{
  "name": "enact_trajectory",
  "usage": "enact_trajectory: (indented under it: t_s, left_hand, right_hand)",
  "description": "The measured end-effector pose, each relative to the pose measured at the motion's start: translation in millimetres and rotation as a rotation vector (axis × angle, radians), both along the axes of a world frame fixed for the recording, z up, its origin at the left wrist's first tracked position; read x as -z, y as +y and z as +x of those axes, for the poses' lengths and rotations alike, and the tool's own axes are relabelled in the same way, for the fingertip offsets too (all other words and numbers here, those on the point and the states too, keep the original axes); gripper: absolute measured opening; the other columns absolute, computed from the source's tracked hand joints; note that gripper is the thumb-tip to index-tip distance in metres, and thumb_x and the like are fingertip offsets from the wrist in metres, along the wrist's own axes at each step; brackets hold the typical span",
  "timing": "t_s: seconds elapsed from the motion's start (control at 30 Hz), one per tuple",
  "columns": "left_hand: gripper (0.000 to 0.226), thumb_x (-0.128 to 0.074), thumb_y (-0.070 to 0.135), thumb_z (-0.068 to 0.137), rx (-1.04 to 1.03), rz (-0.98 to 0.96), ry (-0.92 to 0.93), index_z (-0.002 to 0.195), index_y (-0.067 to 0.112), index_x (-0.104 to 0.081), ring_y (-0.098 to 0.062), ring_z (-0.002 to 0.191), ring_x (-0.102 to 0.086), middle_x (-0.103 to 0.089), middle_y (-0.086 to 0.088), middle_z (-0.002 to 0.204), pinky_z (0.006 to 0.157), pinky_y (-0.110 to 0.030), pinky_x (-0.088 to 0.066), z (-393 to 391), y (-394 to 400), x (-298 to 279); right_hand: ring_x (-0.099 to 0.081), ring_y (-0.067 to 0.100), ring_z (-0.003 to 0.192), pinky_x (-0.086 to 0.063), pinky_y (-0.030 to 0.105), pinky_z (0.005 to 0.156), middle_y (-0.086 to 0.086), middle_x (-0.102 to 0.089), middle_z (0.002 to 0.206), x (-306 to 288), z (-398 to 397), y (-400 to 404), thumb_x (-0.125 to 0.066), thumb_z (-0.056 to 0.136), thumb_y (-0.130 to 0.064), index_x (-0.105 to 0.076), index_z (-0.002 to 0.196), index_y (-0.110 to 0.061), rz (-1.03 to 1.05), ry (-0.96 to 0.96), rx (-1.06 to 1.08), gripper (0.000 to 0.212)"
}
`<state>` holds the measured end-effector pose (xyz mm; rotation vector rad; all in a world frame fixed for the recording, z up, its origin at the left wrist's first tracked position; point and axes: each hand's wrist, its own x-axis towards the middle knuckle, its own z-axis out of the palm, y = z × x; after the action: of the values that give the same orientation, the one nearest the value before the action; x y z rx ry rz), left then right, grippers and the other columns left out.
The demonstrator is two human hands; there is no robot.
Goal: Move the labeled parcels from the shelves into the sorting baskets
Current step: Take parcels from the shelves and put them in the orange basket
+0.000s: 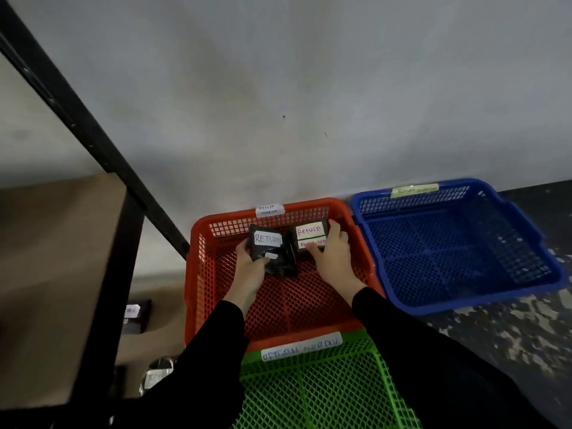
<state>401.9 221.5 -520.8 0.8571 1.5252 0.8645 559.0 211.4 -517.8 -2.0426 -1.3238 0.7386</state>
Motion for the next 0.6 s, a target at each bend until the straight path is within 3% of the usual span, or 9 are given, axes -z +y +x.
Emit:
enact_trajectory:
  t_s: [0.13, 0.27, 0.33, 0.43, 0.6]
  left_hand:
    - [0.064, -0.051, 0.0, 0.092, 0.012, 0.004, 0.005, 0.142, 0.021, -0.017, -0.017, 0.123, -0.047, -0.049, -0.008, 0.135, 0.097, -0.027, -0.037, 5, 6, 22]
    - [0.049, -0.059, 0.008, 0.089, -0.033, 0.068, 0.274, 0.134, 0.017, -0.042, -0.021, 0.127, -0.038, -0.041, -0.004, 0.131, 0.11, -0.038, -0.033, 11, 11, 36]
    - [0.041, -0.06, 0.008, 0.087, -0.056, 0.05, 0.423, 0.126, 0.017, -0.05, -0.027, 0.127, -0.031, -0.036, -0.009, 0.132, 0.113, -0.043, -0.029, 14, 13, 38]
    - [0.037, -0.059, 0.008, 0.087, -0.069, 0.019, 0.466, 0.122, 0.016, -0.052, -0.033, 0.13, -0.027, -0.033, -0.013, 0.137, 0.113, -0.049, -0.028, 17, 15, 37]
    - [0.048, -0.06, 0.01, 0.086, -0.034, 0.042, 0.512, 0.131, 0.011, -0.042, -0.031, 0.125, -0.033, -0.037, -0.015, 0.133, 0.108, -0.045, -0.037, 14, 14, 33]
  right_hand:
    - [-0.053, 0.034, 0.103, -0.046, 0.039, 0.085, 0.019, -0.041, 0.126, 11, 3, 5, -0.058, 0.09, -0.01, -0.034, 0.136, -0.007, 0.073, -0.124, -0.054, 0.052]
    - [-0.046, 0.035, 0.106, -0.044, 0.044, 0.088, 0.022, -0.042, 0.131, 16, 6, 7, -0.049, 0.092, -0.013, -0.048, 0.121, -0.001, 0.1, -0.348, -0.123, 0.031]
    - [-0.044, 0.035, 0.109, -0.044, 0.045, 0.091, 0.021, -0.042, 0.133, 15, 6, 9, -0.051, 0.092, -0.019, -0.049, 0.121, -0.002, 0.122, -0.363, -0.174, 0.035]
    - [-0.041, 0.031, 0.115, -0.041, 0.043, 0.093, 0.015, -0.043, 0.133, 17, 9, 8, -0.057, 0.087, -0.04, -0.044, 0.13, -0.009, 0.078, -0.427, -0.253, 0.055]
    - [-0.037, 0.033, 0.127, -0.039, 0.043, 0.104, 0.019, -0.041, 0.14, 14, 15, 9, -0.062, 0.086, -0.032, -0.035, 0.138, -0.004, 0.006, -0.547, -0.269, 0.065]
